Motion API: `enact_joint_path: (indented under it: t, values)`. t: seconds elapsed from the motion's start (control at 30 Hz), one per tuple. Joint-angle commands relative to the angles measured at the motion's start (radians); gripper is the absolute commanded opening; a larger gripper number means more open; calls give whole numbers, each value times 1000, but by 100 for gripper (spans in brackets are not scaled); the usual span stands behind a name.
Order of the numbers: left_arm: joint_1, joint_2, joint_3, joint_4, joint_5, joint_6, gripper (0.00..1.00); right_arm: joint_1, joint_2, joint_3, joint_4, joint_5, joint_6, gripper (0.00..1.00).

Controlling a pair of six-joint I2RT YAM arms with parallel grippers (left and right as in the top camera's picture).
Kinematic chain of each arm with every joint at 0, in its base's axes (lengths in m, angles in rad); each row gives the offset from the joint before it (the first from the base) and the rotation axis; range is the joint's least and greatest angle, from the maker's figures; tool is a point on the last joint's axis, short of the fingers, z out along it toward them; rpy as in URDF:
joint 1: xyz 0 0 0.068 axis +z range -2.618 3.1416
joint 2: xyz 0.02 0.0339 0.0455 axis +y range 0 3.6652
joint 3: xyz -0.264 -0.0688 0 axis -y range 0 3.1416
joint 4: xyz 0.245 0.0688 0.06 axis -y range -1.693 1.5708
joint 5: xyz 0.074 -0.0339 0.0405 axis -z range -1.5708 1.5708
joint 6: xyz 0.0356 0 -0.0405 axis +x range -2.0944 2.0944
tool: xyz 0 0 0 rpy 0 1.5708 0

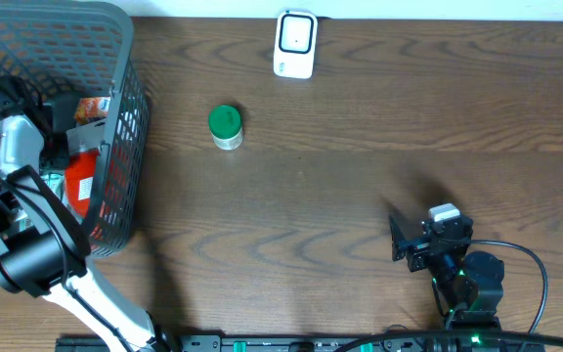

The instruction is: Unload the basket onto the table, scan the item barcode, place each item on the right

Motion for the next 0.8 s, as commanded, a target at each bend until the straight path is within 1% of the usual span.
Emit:
enact_joint_path:
  t: [0.0, 0.07, 0.27, 0.43, 0.6, 0.77]
  values:
    - [3, 45, -5, 1, 10, -3, 52, 7, 3, -2, -5, -1, 14, 99]
    - [3, 48, -5, 2, 10, -2, 51, 7, 3, -2, -5, -1, 14, 99]
    - [3, 48, -5, 12, 10, -2, 37, 7, 21, -2, -5, -1, 14, 99]
    - [3, 48, -5, 12, 10, -3, 28, 7, 27, -2, -4, 6, 14, 99]
    - [2, 48, -5, 11, 10, -3, 22, 7, 27, -2, -4, 7, 14, 99]
    - [2, 48, -4, 12, 10, -10, 21, 7, 27, -2, -4, 7, 14, 99]
